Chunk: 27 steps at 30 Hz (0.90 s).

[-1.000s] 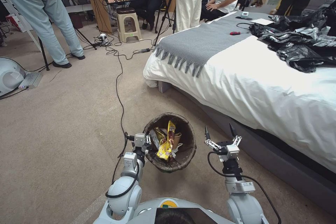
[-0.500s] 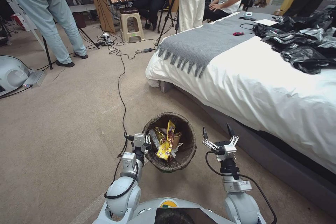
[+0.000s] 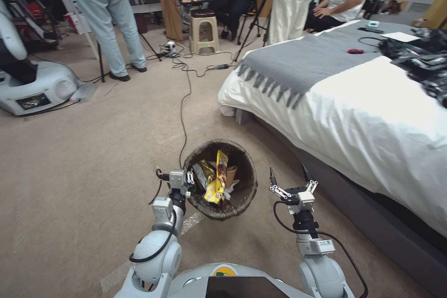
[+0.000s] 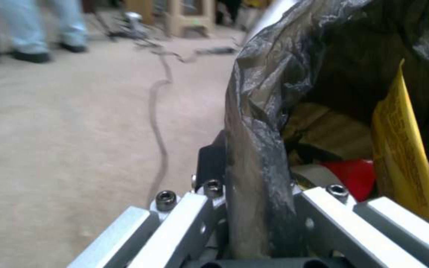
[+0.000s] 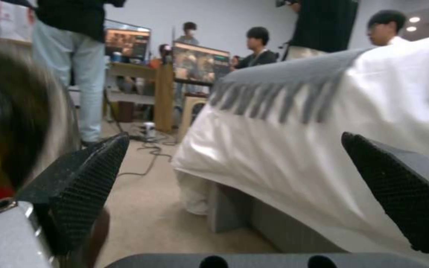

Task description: Pick up the trash bin, then pick up the garbage from the floor and place it into the trash bin.

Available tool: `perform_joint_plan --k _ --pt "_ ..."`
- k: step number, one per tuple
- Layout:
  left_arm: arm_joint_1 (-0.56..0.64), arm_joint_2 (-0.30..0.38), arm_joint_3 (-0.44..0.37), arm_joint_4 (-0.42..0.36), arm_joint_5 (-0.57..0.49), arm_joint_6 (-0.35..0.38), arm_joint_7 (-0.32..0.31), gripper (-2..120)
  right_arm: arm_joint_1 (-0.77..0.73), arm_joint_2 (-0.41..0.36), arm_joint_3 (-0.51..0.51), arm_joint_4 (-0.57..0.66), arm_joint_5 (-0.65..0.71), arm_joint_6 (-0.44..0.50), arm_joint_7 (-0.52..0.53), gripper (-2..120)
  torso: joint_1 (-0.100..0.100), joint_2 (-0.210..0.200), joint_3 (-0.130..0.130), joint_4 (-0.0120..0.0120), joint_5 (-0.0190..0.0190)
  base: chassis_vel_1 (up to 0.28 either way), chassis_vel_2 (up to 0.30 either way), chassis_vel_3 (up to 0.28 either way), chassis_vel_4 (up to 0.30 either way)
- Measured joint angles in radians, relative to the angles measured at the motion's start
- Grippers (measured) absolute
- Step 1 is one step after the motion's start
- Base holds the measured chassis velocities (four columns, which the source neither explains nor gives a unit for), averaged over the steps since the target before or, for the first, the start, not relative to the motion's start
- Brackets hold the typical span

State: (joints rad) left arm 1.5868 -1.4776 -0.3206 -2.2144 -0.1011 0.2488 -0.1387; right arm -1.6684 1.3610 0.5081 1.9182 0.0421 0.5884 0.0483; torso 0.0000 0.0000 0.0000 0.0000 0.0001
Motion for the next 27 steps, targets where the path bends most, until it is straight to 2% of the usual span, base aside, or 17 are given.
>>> perform_joint_plan --k 16,27 --pt "-0.002 -0.004 -0.063 -0.049 -0.038 0.026 -0.036 0 0.005 0.003 0.002 -0.015 -0.001 0.001 -0.003 100 0.000 0.000 0.000 0.0002 -0.0001 0.121 0.122 0.118 0.119" --pt "0.000 -0.011 -0.088 -0.038 -0.036 0.031 -0.066 0 0.007 0.005 0.005 -0.025 -0.002 0.007 -0.007 100 0.000 0.000 0.000 0.0001 -0.0002 0.125 0.130 0.128 0.124"
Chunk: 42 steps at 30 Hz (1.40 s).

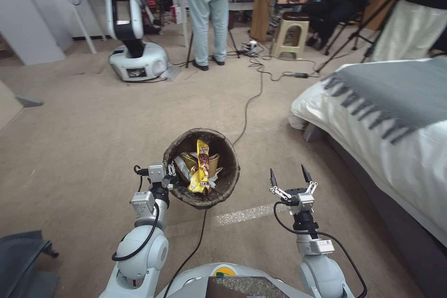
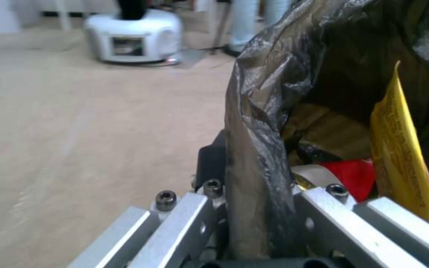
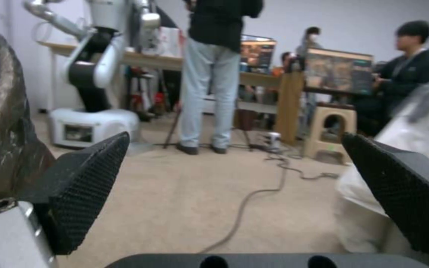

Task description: Pick up the trash bin, then pick up the garbage from the floor and place it into the trash bin.

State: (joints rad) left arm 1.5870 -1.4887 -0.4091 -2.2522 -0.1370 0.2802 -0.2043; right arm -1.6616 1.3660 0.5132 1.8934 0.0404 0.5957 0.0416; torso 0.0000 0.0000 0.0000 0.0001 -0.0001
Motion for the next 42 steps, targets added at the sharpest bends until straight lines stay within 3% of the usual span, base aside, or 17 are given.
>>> perform_joint_plan --k 16,27,30,32,36,42 --pt "-0.011 -0.002 -0.021 0.074 -0.027 -0.015 -0.013 0 0.003 0.005 -0.002 -0.015 -0.005 0.010 -0.008 100 0.000 0.000 0.000 0.0002 0.0000 0.124 0.128 0.123 0.121" --pt "0.001 0.012 0.034 0.092 -0.110 0.008 0.003 0 0.002 0.005 0.000 -0.015 -0.006 0.012 -0.015 100 0.000 0.000 0.000 -0.0005 0.0000 0.027 0.031 0.031 0.029" --pt "0.004 0.016 0.043 0.081 -0.159 0.043 -0.001 0 0.003 0.005 0.000 -0.016 -0.006 0.013 -0.016 100 0.000 0.000 0.000 -0.0002 0.0002 0.000 0.000 0.000 0.000" --pt "0.009 0.021 0.055 0.071 -0.232 0.127 -0.023 0 0.004 0.006 -0.001 -0.018 -0.006 0.014 -0.017 100 0.000 0.000 0.000 -0.0002 0.0001 0.000 0.000 0.000 0.000" --pt "0.004 0.025 0.050 0.077 -0.314 0.209 -0.070 0 0.005 0.007 -0.002 -0.021 -0.006 0.019 -0.019 100 0.000 0.000 0.000 -0.0001 0.0001 0.000 0.000 0.000 0.000" --pt "-0.013 0.023 0.035 0.118 -0.330 0.242 -0.109 0 0.005 0.008 -0.002 -0.028 -0.006 0.029 -0.023 100 0.000 0.000 0.000 0.0001 0.0001 0.000 0.000 0.000 0.000"
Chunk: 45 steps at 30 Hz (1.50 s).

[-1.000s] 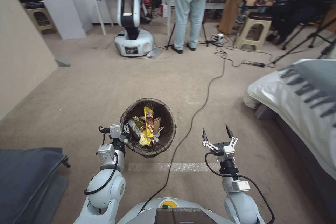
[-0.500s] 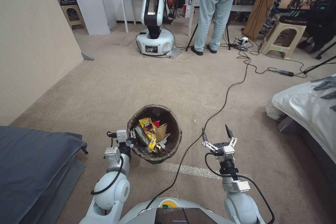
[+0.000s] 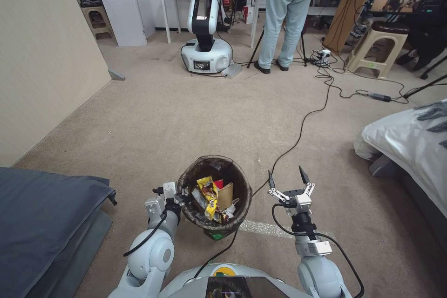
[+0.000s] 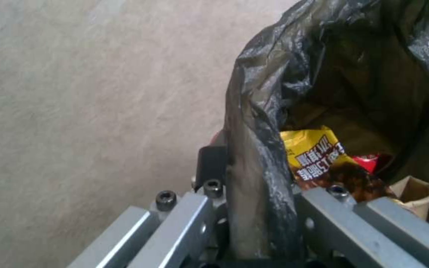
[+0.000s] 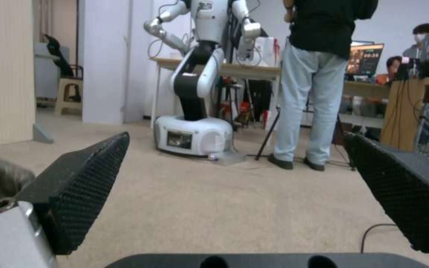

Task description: Pick up the trash bin, then pick up the garbage from the floor and place it into the trash bin.

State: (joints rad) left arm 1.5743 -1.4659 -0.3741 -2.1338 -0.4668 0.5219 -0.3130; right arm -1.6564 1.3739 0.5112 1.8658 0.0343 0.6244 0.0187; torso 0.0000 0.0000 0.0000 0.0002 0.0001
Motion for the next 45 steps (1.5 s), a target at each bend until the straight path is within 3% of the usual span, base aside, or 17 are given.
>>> perform_joint_plan --k 10,29,36,38,39,45 --pt "-0.025 -0.008 -0.023 0.092 0.014 -0.037 -0.003 0 0.004 0.001 0.004 -0.009 0.001 0.009 -0.009 100 0.000 0.000 0.000 -0.0001 0.0002 0.000 0.000 0.000 0.000" --pt "-0.039 -0.008 -0.036 0.166 -0.001 -0.112 0.010 4 0.000 0.007 0.006 -0.005 0.003 0.011 -0.019 100 0.000 0.000 0.000 -0.0001 0.0004 0.000 0.000 0.000 0.000" --pt "-0.035 -0.007 -0.034 0.170 0.002 -0.128 0.038 34 -0.005 0.008 0.006 -0.004 0.003 0.018 -0.029 100 0.000 0.000 0.000 -0.0001 0.0000 0.000 0.000 0.000 0.000" --pt "-0.035 -0.007 -0.033 0.169 0.003 -0.131 0.041 37 -0.005 0.008 0.006 -0.004 0.003 0.019 -0.029 100 0.000 0.000 0.000 -0.0001 -0.0001 0.000 0.000 0.000 0.000" --pt "-0.033 -0.006 -0.032 0.166 0.007 -0.134 0.046 45 -0.007 0.008 0.005 -0.004 0.002 0.020 -0.031 100 0.000 0.000 0.000 -0.0002 -0.0003 0.000 0.000 0.000 0.000" --pt "-0.031 -0.004 -0.030 0.162 0.026 -0.155 0.065 63 -0.010 0.009 0.005 -0.004 0.002 0.027 -0.038 100 0.000 0.000 0.000 -0.0003 -0.0006 0.000 0.000 0.000 0.000"
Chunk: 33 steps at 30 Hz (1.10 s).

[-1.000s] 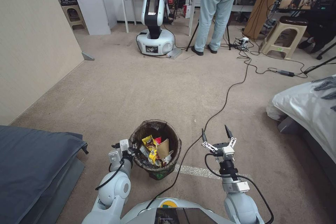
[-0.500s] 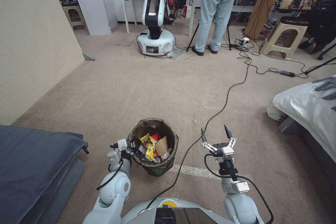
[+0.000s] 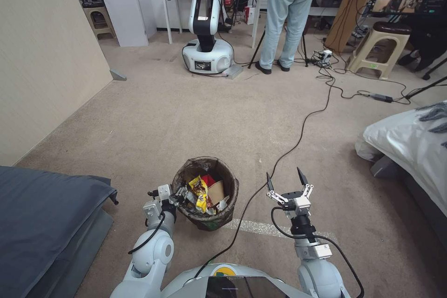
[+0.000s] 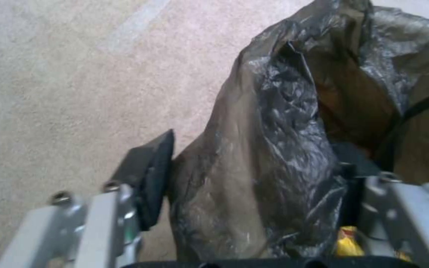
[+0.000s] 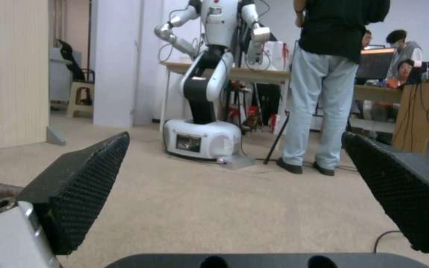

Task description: Pick up the trash bin, then pick up the garbage from the floor and place it into the trash bin.

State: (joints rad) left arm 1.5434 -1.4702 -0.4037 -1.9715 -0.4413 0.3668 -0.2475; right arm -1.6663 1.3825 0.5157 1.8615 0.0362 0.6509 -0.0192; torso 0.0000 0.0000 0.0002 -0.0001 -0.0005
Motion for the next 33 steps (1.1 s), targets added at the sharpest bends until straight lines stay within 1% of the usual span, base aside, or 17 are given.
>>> perform_joint_plan --k 2,3,5,6,8,10,11,13,17,18,21,23,25,28,29,31,33 --pt "0.000 0.001 0.002 -0.002 0.014 -0.018 0.016 74 0.000 0.000 0.000 0.000 0.000 0.004 -0.003 100 0.000 0.000 0.000 -0.0001 -0.0002 0.000 0.000 0.000 0.000" --pt "0.000 0.001 0.002 -0.002 0.014 -0.018 0.016 74 0.000 0.000 0.000 0.000 0.000 0.004 -0.003 100 0.000 0.000 0.000 -0.0001 -0.0002 0.000 0.000 0.000 0.000" --pt "0.001 0.002 0.005 -0.006 0.033 -0.032 0.030 84 0.002 0.000 -0.002 0.000 0.000 0.007 0.006 100 0.000 0.000 0.000 -0.0002 -0.0004 0.000 0.000 0.000 0.000" --pt "0.001 0.002 0.005 -0.006 0.033 -0.032 0.030 84 0.002 0.000 -0.002 0.000 0.000 0.007 0.006 100 0.000 0.000 0.000 -0.0002 -0.0004 0.000 0.000 0.000 0.000" --pt "0.001 0.003 0.009 -0.011 0.061 -0.047 0.043 95 0.007 0.001 -0.005 0.003 0.001 0.006 0.028 100 0.000 0.000 0.000 -0.0002 -0.0003 0.000 0.000 0.000 0.000" --pt "0.001 0.003 0.009 -0.012 0.067 -0.052 0.046 97 0.008 0.001 -0.005 0.003 0.001 0.005 0.033 100 0.000 0.000 0.000 -0.0003 -0.0003 0.000 0.000 0.000 0.000" --pt "0.001 0.003 0.007 -0.018 0.091 -0.072 0.058 99 0.010 0.000 -0.005 0.006 0.001 0.003 0.044 100 0.000 0.000 0.000 -0.0002 0.0003 0.000 0.000 0.000 0.000" --pt "0.001 0.003 0.008 -0.020 0.102 -0.082 0.063 99 0.011 0.000 -0.005 0.007 0.001 0.002 0.047 100 0.000 0.000 0.000 -0.0001 0.0004 0.000 0.000 0.000 0.000" --pt "0.002 0.002 0.007 -0.028 0.169 -0.127 0.087 100 0.014 -0.001 -0.004 0.010 0.000 -0.003 0.058 100 0.000 0.000 0.000 0.0000 0.0004 0.000 0.000 0.000 0.000" --pt "0.003 0.001 0.006 -0.034 0.204 -0.153 0.101 100 0.016 -0.001 -0.004 0.012 -0.001 -0.005 0.064 100 0.000 0.000 0.000 0.0000 0.0005 0.000 0.000 0.000 0.000" --pt "0.007 0.001 0.005 -0.043 0.236 -0.176 0.116 100 0.019 0.000 -0.003 0.014 -0.003 -0.006 0.070 100 0.000 0.000 0.000 0.0001 0.0006 0.000 0.000 0.000 0.000" --pt "0.016 -0.002 0.003 -0.059 0.303 -0.230 0.141 100 0.021 0.002 -0.001 0.020 -0.009 -0.013 0.081 100 0.000 0.000 0.000 0.0002 0.0005 0.000 0.000 0.000 0.000" --pt "0.019 -0.003 0.003 -0.062 0.323 -0.248 0.147 100 0.021 0.003 -0.001 0.022 -0.012 -0.015 0.085 100 0.000 0.000 0.000 0.0002 0.0006 0.000 0.000 0.000 0.000" --pt "0.040 -0.010 0.005 -0.083 0.426 -0.350 0.173 100 0.022 0.011 0.000 0.036 -0.037 -0.032 0.118 100 0.000 0.000 0.000 0.0001 0.0006 0.000 0.000 0.000 0.000" --pt "0.040 -0.010 0.005 -0.083 0.426 -0.350 0.173 100 0.022 0.011 0.000 0.036 -0.037 -0.032 0.118 100 0.000 0.000 0.000 0.0001 0.0006 0.000 0.000 0.000 0.000" --pt "0.059 -0.017 0.006 -0.083 0.471 -0.420 0.176 100 0.022 0.018 0.000 0.044 -0.048 -0.043 0.137 100 0.000 0.000 0.000 0.0001 0.0006 0.000 0.000 0.000 0.000" --pt "0.065 -0.018 0.006 -0.081 0.480 -0.437 0.176 100 0.022 0.021 0.000 0.045 -0.052 -0.045 0.142 100 0.000 0.000 0.000 0.0001 0.0006 0.000 0.000 0.000 0.000"
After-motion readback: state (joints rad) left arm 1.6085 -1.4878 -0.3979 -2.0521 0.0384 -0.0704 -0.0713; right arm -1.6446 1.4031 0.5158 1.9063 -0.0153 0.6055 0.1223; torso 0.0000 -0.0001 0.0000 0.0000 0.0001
